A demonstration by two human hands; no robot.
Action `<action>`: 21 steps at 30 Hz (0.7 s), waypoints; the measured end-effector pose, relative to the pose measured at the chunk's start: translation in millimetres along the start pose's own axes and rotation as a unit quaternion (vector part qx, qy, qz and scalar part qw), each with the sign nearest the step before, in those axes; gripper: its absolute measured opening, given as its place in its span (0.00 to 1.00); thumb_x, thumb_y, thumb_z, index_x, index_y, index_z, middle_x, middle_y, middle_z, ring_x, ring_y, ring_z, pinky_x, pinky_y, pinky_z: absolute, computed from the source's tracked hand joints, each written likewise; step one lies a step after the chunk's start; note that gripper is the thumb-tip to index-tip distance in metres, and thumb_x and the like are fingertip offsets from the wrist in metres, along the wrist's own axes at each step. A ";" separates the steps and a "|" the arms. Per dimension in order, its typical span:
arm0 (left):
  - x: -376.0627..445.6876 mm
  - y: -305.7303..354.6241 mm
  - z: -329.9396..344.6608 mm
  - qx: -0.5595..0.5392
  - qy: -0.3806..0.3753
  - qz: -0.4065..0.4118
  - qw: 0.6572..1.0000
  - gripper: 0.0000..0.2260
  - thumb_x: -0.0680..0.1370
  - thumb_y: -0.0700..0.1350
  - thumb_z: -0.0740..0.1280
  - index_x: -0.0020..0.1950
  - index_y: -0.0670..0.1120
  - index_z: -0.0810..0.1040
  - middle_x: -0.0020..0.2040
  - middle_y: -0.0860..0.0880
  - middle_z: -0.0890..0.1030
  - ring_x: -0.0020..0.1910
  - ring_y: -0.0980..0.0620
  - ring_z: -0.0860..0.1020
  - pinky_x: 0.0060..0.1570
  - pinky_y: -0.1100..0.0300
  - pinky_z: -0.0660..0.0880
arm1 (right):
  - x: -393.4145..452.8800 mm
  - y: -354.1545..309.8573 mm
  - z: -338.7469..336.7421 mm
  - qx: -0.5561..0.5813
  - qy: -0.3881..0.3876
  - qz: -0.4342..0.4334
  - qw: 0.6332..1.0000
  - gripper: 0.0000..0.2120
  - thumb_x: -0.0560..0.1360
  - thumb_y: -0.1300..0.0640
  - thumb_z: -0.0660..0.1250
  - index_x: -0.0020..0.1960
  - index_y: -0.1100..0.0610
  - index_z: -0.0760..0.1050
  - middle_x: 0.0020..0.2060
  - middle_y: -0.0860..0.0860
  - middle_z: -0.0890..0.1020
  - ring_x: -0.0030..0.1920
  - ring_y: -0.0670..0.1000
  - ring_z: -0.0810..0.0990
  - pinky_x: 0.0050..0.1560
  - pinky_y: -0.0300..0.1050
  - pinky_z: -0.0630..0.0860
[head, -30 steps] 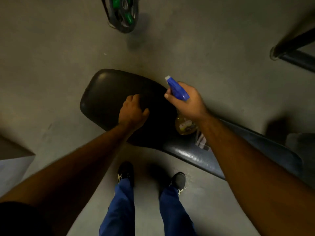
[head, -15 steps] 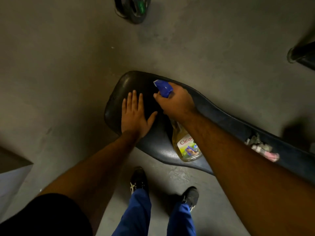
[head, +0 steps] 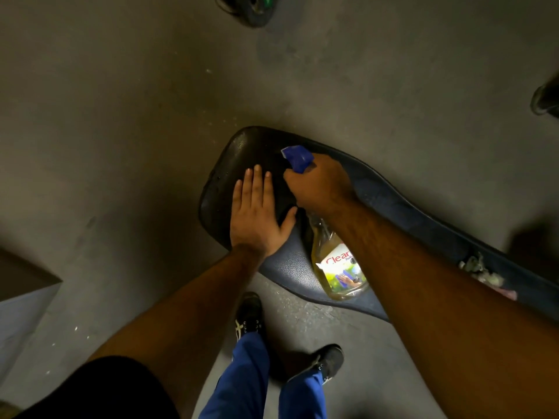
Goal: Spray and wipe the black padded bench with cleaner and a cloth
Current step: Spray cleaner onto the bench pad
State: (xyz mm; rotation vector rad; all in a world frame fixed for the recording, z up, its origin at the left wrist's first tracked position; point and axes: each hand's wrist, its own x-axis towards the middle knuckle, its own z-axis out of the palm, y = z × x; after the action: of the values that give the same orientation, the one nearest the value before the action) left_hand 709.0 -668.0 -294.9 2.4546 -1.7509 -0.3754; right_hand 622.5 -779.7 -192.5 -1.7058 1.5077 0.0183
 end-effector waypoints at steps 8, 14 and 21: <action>-20.5 31.8 -3.7 0.017 -0.032 0.091 0.995 0.31 0.81 0.59 0.53 0.77 0.38 0.60 0.76 0.36 0.61 0.77 0.41 0.58 0.75 0.45 0.56 | -47.9 36.2 -25.7 -0.026 0.053 0.046 0.997 0.10 0.77 0.47 0.68 0.54 0.51 0.75 0.45 0.50 0.78 0.45 0.54 0.76 0.46 0.45 0.71; -54.3 95.3 26.1 0.011 -0.062 0.102 0.993 0.29 0.82 0.56 0.51 0.77 0.39 0.59 0.77 0.37 0.58 0.78 0.41 0.56 0.76 0.47 0.52 | -66.4 86.4 -45.4 -0.004 0.070 0.091 0.993 0.11 0.78 0.45 0.66 0.53 0.52 0.74 0.44 0.54 0.82 0.44 0.55 0.82 0.47 0.52 0.81; -56.1 102.8 27.6 0.070 -0.076 0.090 0.990 0.29 0.83 0.56 0.48 0.79 0.40 0.50 0.79 0.37 0.51 0.79 0.40 0.49 0.77 0.46 0.47 | -85.8 124.7 -52.2 0.063 0.051 0.093 0.992 0.08 0.78 0.47 0.68 0.52 0.49 0.72 0.45 0.53 0.82 0.44 0.54 0.83 0.48 0.51 0.81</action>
State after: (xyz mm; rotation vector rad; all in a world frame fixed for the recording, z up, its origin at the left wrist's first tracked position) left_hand 590.5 -647.7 -290.5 2.3878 -2.1113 -0.4469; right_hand 470.2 -731.0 -184.5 -1.4818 1.7041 -0.0662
